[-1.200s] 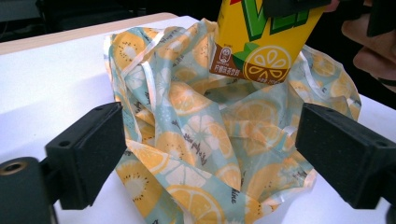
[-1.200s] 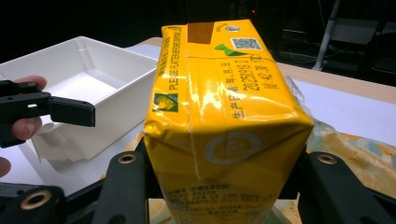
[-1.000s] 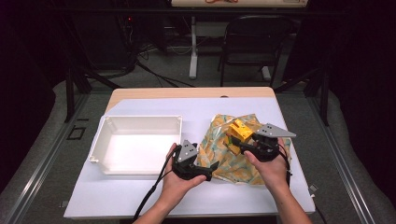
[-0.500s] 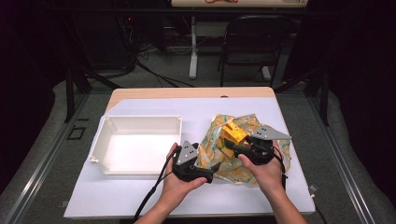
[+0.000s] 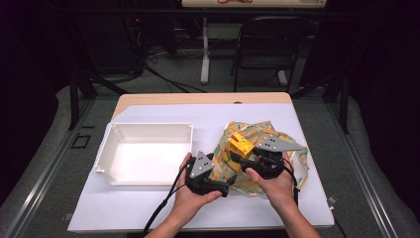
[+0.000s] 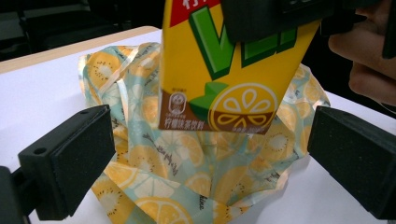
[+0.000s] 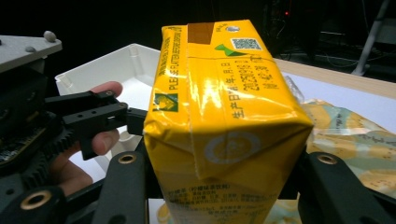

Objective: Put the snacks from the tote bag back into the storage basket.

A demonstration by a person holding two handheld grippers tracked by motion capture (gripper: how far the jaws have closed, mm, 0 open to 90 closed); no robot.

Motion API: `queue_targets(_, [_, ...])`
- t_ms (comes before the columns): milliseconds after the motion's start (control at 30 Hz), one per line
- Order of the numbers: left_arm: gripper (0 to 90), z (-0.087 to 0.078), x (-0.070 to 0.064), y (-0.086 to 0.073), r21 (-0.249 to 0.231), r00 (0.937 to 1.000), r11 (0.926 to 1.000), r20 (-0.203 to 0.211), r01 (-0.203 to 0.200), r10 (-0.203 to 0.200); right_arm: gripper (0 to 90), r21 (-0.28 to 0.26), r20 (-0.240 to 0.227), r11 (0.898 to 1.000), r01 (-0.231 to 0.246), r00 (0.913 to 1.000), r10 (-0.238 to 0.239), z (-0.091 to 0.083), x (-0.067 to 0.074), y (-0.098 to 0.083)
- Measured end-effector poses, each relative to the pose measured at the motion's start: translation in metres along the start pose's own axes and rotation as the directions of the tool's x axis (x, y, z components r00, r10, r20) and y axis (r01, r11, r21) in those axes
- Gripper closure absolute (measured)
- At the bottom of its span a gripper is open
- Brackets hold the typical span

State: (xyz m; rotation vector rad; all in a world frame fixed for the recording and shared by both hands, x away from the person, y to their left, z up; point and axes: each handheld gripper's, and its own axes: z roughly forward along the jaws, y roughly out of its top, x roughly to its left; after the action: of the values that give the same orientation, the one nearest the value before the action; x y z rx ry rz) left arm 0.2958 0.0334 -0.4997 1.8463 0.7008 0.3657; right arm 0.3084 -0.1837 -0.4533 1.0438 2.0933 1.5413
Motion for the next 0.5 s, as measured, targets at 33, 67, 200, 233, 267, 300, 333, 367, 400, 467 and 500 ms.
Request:
queue_targets(33, [1.2,0.0,-0.001,0.0,-0.001,1.0,1.0,-0.001,0.0,0.0,51.3,-0.001,-0.004,1.0,-0.002,1.0,0.002,0.001,0.001,0.0])
queue_targets(67, [1.2,0.001,-0.001,0.0,-0.001,1.0,1.0,0.0,0.001,-0.001,51.3,-0.003,-0.011,1.0,-0.003,0.9999,0.003,0.001,0.003,0.0])
queue_targets(200, [2.3,0.001,-0.002,-0.002,-0.001,1.0,1.0,0.001,0.004,-0.004,51.3,0.002,-0.019,1.0,0.004,0.9998,-0.004,0.003,0.011,0.0])
queue_targets(233, [3.0,0.001,-0.002,-0.002,-0.003,1.0,1.0,0.0,0.002,-0.002,51.3,0.006,-0.021,1.0,0.007,0.9998,-0.007,0.003,0.012,0.001])
queue_targets(267, [4.2,0.001,-0.002,-0.002,-0.006,1.0,1.0,0.001,-0.002,0.002,51.2,0.004,-0.026,1.0,0.005,0.9997,-0.005,0.004,0.014,0.001])
queue_targets(300, [5.3,0.001,-0.003,-0.003,-0.018,0.9998,0.9998,-0.018,-0.007,0.007,51.2,0.005,-0.026,1.0,0.009,0.9996,-0.009,0.004,0.016,0.001])
queue_targets(333, [6.2,0.0,-0.004,-0.003,-0.02,0.9996,0.9997,-0.027,-0.012,0.012,51.2,0.006,-0.029,1.0,0.009,0.9995,-0.009,0.005,0.017,0.001])
queue_targets(367, [7.6,0.0,-0.005,-0.003,-0.032,0.9993,0.9994,-0.037,-0.013,0.011,51.2,0.009,-0.028,1.0,0.009,0.9996,-0.009,0.005,0.019,0.001])
queue_targets(400, [7.7,0.0,-0.004,-0.003,-0.024,0.9997,0.9997,-0.021,-0.009,0.009,51.2,0.009,-0.029,1.0,0.008,0.9995,-0.007,0.005,0.02,0.001])
queue_targets(467, [7.7,0.0,-0.004,-0.003,-0.023,0.9999,0.9997,-0.017,0.002,-0.003,51.2,0.005,-0.03,1.0,-0.005,0.9995,0.005,0.006,0.022,0.001])
queue_targets(500, [7.8,0.001,-0.004,-0.003,-0.021,0.9999,0.9998,-0.013,0.005,-0.006,51.2,0.009,-0.032,1.0,-0.002,0.9995,0.002,0.006,0.023,0.001])
